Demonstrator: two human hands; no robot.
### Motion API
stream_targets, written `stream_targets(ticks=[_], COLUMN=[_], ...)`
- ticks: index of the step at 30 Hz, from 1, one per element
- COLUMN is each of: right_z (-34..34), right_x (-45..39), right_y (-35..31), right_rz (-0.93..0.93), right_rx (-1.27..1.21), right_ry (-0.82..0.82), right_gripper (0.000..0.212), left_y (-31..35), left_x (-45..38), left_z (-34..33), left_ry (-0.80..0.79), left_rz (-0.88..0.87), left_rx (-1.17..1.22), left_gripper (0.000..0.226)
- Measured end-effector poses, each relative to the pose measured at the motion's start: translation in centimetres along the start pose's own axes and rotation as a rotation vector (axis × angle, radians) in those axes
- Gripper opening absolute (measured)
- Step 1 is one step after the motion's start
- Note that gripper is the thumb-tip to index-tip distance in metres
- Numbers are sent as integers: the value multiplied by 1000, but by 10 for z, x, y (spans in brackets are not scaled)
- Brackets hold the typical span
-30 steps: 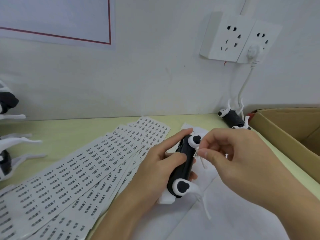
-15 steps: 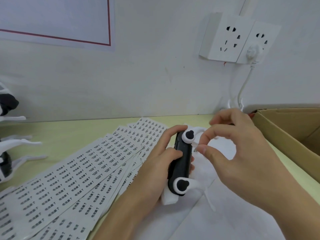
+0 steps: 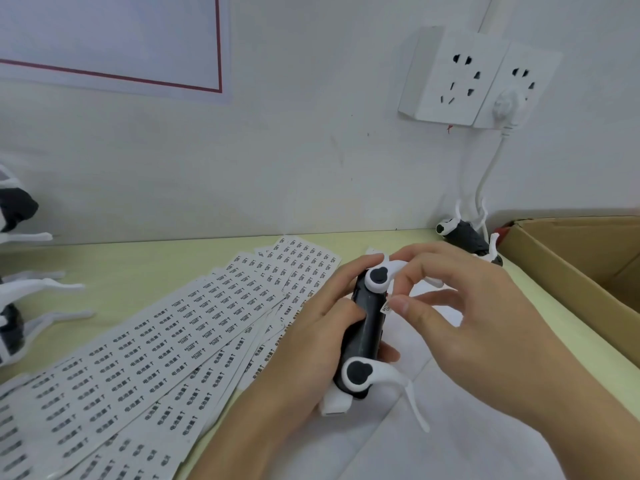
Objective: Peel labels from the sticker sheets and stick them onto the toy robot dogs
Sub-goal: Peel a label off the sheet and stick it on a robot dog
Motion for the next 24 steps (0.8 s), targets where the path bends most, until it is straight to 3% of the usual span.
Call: stream_targets(ticks=[9,24], right_z=[0,1], right_x=[-1,0], right_y=[3,2], right_rz=[-25,-35], right_rx=[101,145], right_ry=[-27,10], right_gripper=[24,21], left_y=[10,14], left_x=[6,7], left_z=[-4,-5], left_ry=[-36,-2], left_rz=[-104,-108], left_rx=[-29,-106], left_gripper=[59,61])
Point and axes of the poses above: each hand's wrist, its own x-axis away from the middle knuckle, its own z-axis out of the back of the hand, y = z × x, the point moved 6 cm from there along -x, towards the middle knuckle
